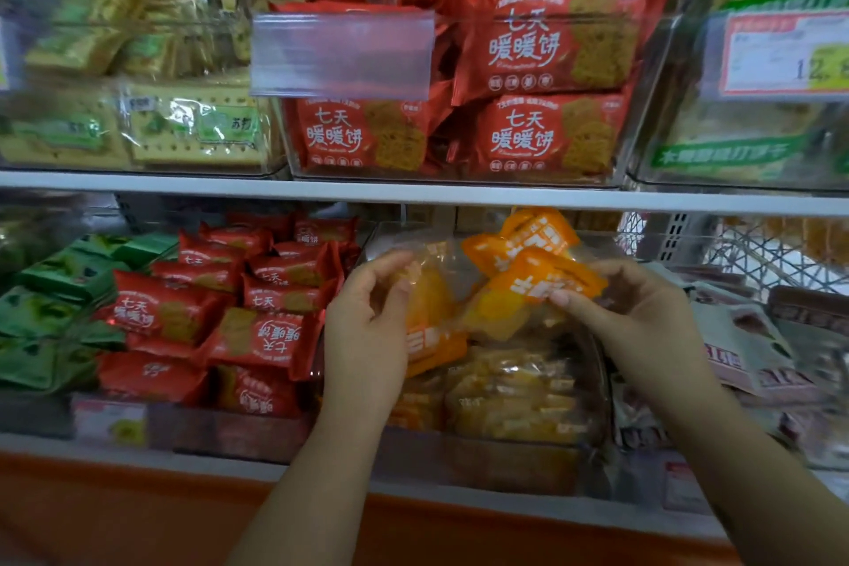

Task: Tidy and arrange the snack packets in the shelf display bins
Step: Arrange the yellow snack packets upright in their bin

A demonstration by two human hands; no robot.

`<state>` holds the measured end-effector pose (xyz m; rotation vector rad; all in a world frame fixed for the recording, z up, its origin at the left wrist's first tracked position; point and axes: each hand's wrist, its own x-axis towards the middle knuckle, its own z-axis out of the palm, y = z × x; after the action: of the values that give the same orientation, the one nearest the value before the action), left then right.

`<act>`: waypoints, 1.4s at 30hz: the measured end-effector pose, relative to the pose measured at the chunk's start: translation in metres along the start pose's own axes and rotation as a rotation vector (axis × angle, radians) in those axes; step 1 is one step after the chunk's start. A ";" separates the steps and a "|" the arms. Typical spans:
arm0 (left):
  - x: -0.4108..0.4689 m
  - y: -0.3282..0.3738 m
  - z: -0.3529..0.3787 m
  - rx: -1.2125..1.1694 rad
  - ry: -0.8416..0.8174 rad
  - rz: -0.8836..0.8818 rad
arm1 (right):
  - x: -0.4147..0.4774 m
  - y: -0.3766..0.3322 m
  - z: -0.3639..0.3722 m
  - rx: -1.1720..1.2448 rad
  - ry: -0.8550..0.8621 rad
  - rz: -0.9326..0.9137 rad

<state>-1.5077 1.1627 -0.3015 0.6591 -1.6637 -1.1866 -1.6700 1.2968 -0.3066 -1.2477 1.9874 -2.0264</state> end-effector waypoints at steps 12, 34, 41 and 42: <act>0.006 -0.010 -0.001 -0.265 -0.070 -0.162 | -0.015 -0.027 0.001 -0.163 0.090 -0.194; -0.010 0.000 0.004 0.041 -0.207 0.225 | -0.016 -0.024 0.024 -0.156 0.121 0.031; -0.006 -0.005 0.010 0.180 -0.137 0.154 | -0.017 -0.024 0.032 -0.130 0.054 0.044; -0.005 -0.007 0.010 0.165 -0.098 0.135 | -0.017 -0.023 0.030 -0.107 0.043 0.066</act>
<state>-1.5151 1.1684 -0.3107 0.5874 -1.8725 -1.0068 -1.6307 1.2849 -0.2994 -1.1493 2.1522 -1.9571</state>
